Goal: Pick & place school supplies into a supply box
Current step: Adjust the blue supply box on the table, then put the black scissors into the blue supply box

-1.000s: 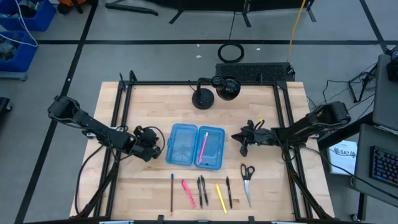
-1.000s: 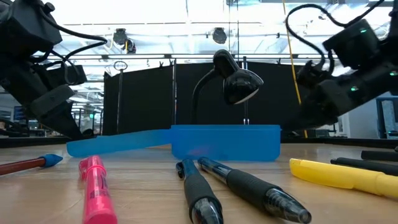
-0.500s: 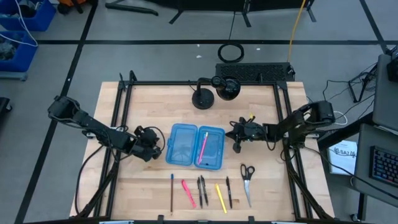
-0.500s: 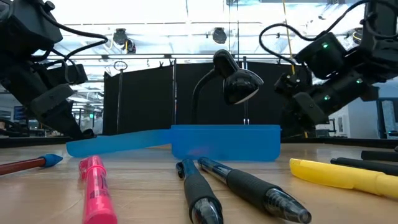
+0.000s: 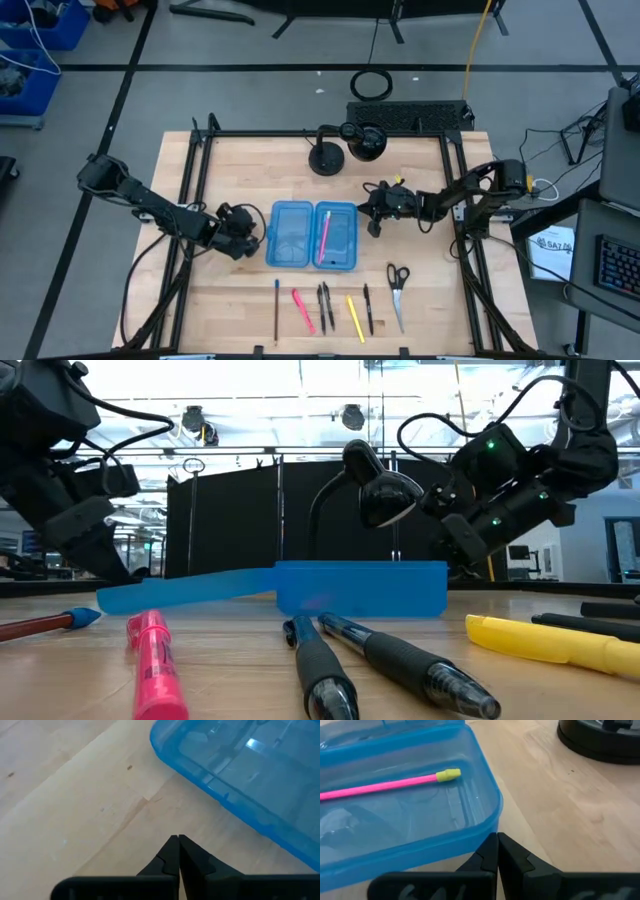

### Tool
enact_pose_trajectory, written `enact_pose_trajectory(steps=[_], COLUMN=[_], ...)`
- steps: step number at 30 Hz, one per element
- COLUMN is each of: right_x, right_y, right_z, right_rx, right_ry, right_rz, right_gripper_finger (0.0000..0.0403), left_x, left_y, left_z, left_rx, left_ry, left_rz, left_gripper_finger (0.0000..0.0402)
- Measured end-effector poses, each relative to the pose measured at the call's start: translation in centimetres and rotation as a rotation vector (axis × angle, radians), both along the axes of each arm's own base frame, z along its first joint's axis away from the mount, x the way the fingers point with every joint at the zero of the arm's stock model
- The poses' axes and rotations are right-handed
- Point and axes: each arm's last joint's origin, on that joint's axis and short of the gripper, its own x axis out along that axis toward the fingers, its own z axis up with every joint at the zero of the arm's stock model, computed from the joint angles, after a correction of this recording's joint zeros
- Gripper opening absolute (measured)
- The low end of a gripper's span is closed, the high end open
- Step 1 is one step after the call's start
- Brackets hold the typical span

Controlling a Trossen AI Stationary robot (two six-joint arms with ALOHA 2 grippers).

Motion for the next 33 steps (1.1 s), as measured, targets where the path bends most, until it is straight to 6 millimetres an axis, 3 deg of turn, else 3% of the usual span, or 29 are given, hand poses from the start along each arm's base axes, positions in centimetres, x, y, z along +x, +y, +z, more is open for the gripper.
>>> enact_pose_trajectory(steps=[7, 13, 19, 25, 33], right_x=[-0.6, -1.9, -2.3, -2.6, -3.0], right_y=[0.1, 0.6, 1.7, 3.1, 5.1], right_z=[0.8, 2.4, 4.9, 7.2, 8.6], right_rx=[-0.035, -0.026, -0.05, -0.129, -0.167], right_ry=[0.052, 0.12, 0.027, -0.101, -0.202], right_rz=[0.027, 0.039, 0.091, 0.182, 0.288], right_gripper_finger=[0.0, 0.0, 0.0, 0.0, 0.0], left_x=[-0.1, -0.1, 0.1, 0.4, 0.5], left_y=[-0.1, -0.3, -0.7, -1.9, -3.2], left_z=[-0.1, 0.1, 0.5, 0.6, 1.0], left_rx=[-0.028, 0.098, 0.124, -0.026, 0.007], left_ry=[0.04, 0.006, -0.032, -0.033, -0.078], left_rz=[-0.043, -0.061, -0.097, -0.237, -0.389], left_gripper_finger=[0.0013, 0.0011, 0.0026, 0.0004, 0.0007])
